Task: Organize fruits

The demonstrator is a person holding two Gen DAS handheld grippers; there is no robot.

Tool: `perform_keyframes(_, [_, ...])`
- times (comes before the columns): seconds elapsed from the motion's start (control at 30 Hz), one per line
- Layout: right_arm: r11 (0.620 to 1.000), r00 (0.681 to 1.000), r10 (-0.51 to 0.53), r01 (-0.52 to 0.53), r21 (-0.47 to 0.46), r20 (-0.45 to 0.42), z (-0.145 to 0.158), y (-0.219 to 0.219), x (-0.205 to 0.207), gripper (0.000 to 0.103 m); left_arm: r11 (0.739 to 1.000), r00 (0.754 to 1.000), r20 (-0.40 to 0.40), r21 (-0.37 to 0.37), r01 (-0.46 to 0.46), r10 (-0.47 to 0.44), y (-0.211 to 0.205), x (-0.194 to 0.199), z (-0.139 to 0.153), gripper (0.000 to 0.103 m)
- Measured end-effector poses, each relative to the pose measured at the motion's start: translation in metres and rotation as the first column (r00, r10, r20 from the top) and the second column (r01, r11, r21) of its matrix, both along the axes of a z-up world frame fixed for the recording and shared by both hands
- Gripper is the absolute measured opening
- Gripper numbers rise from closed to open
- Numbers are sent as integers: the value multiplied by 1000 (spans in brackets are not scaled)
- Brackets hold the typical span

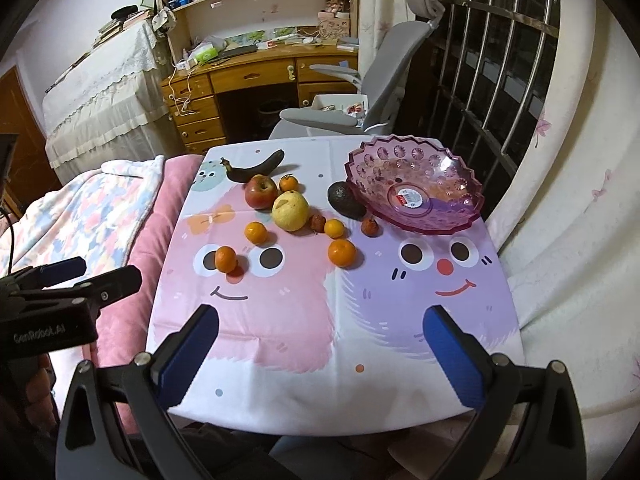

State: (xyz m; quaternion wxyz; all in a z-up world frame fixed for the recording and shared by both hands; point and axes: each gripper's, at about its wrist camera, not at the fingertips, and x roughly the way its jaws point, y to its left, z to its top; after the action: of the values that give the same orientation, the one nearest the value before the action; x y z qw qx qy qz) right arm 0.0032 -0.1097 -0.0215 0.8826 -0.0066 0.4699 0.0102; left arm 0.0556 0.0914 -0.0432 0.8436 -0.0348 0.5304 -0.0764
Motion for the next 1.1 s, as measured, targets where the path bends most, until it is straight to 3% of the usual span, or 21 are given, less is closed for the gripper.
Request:
perform_keyframes(0.17, [1000, 1000, -13, 12, -20, -13, -10, 4, 3, 101, 1000, 998, -55, -5, 29, -29, -1, 18, -19, 99])
perform_keyframes(0.37, [998, 999, -2, -1, -65, -42, -27, 6, 13, 93, 999, 993, -115, 12, 43, -42, -4, 42, -43, 96])
perform_keyframes(0.53, [995, 999, 12, -16, -97, -44, -42, 2, 34, 83, 999, 986, -165, 14, 30, -27, -5, 67, -62, 96])
perform_keyframes(0.67, [993, 998, 41, -45, -107, -44, -59, -2, 60, 82, 1000, 977, -212, 14, 16, -13, -7, 95, -80, 96])
perform_keyframes(0.83, [986, 997, 66, -72, -151, -44, -88, -3, 95, 82, 999, 959, -282, 44, 1, 11, -10, 136, -109, 88])
perform_keyframes(1.0, [986, 994, 85, -93, -138, -65, -118, -9, 120, 82, 999, 934, -358, 29, 19, -7, -14, 163, -148, 87])
perform_keyframes(1.1, [981, 990, 111, -122, -149, -83, -140, -9, 131, 82, 1000, 917, -399, 17, 17, -8, -15, 175, -170, 81])
